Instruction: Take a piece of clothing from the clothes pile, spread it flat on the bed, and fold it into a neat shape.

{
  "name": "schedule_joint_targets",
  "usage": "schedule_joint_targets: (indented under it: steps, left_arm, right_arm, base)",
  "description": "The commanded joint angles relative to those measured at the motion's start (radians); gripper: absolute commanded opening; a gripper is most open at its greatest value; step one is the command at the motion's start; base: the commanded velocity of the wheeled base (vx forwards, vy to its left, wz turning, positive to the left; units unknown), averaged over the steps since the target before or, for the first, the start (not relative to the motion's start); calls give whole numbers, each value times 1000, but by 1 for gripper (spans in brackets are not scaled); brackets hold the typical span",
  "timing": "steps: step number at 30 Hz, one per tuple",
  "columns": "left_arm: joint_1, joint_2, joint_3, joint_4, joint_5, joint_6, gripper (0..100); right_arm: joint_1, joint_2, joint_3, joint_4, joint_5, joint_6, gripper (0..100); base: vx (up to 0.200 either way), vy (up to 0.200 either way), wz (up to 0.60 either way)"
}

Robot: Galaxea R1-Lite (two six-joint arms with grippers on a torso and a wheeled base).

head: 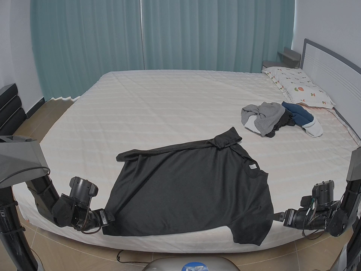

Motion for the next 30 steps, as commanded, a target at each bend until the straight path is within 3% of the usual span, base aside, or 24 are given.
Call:
schedule_joint_targets:
  steps: [1, 8, 18, 19, 30]
  left_arm:
    - [22, -42, -21, -2, -30, -16, 100]
    - [22, -33, -23, -2, -38, -16, 100]
    - [19, -31, -23, -2, -56, -16, 100]
    - [19, -31, -23, -2, -56, -16, 100]
    - [19, -31, -23, -2, -56, -14, 100]
  right_arm:
    - [-24, 81, -101, -20, 2, 27, 100]
    - [-41, 224, -185, -104, -1, 18, 100]
    - [-52, 282, -216, -179, -1, 11, 100]
    - [-52, 288, -214, -181, -1, 9, 0]
    - [-67, 299, -167, -238, -7, -14, 0]
  base:
    - [0, 0, 0]
    - [0, 0, 0]
    - [0, 0, 0]
    - [0, 0, 0]
    - [0, 0, 0]
